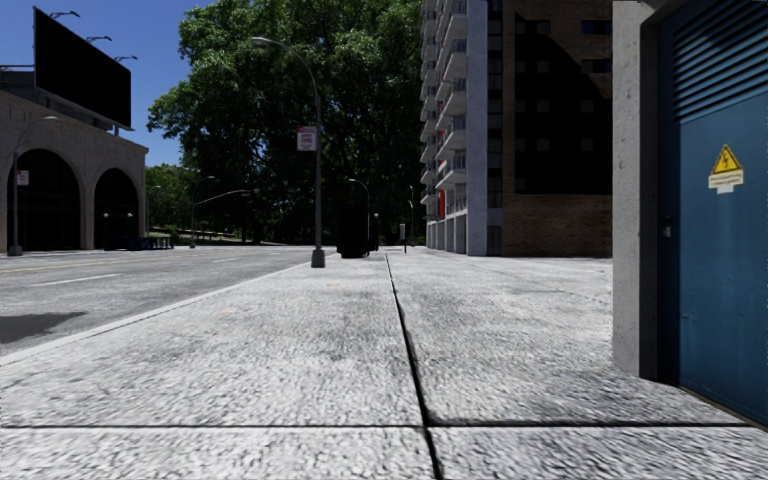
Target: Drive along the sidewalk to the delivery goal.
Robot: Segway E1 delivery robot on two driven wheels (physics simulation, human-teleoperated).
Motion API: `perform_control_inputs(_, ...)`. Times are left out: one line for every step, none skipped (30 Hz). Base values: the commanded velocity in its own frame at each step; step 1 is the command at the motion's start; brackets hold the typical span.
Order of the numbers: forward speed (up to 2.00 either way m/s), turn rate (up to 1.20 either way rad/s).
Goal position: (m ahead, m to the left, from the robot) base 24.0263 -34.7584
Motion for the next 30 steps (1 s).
perform_control_inputs(2.0,0.0)
perform_control_inputs(2.0,0.0)
perform_control_inputs(2.0,0.0)
perform_control_inputs(2.0,0.0)
perform_control_inputs(2.0,0.0)
perform_control_inputs(2.0,0.0)
perform_control_inputs(2.0,-0.14)
perform_control_inputs(2.0,-0.3)
perform_control_inputs(2.0,-0.39)
perform_control_inputs(2.0,-0.5)
perform_control_inputs(2.0,-0.5)
perform_control_inputs(2.0,-0.56)
perform_control_inputs(2.0,-0.6)
perform_control_inputs(2.0,-0.6)
perform_control_inputs(2.0,-0.62)
perform_control_inputs(2.0,-0.63)
perform_control_inputs(2.0,-0.63)
perform_control_inputs(2.0,-0.63)
perform_control_inputs(2.0,-0.63)
perform_control_inputs(2.0,-0.64)
perform_control_inputs(2.0,-0.64)
perform_control_inputs(2.0,-0.64)
perform_control_inputs(2.0,-0.64)
perform_control_inputs(2.0,-0.64)
perform_control_inputs(2.0,-0.64)
perform_control_inputs(2.0,-0.64)
perform_control_inputs(2.0,-0.64)
perform_control_inputs(2.0,-0.64)
perform_control_inputs(2.0,-0.64)
perform_control_inputs(2.0,-0.63)
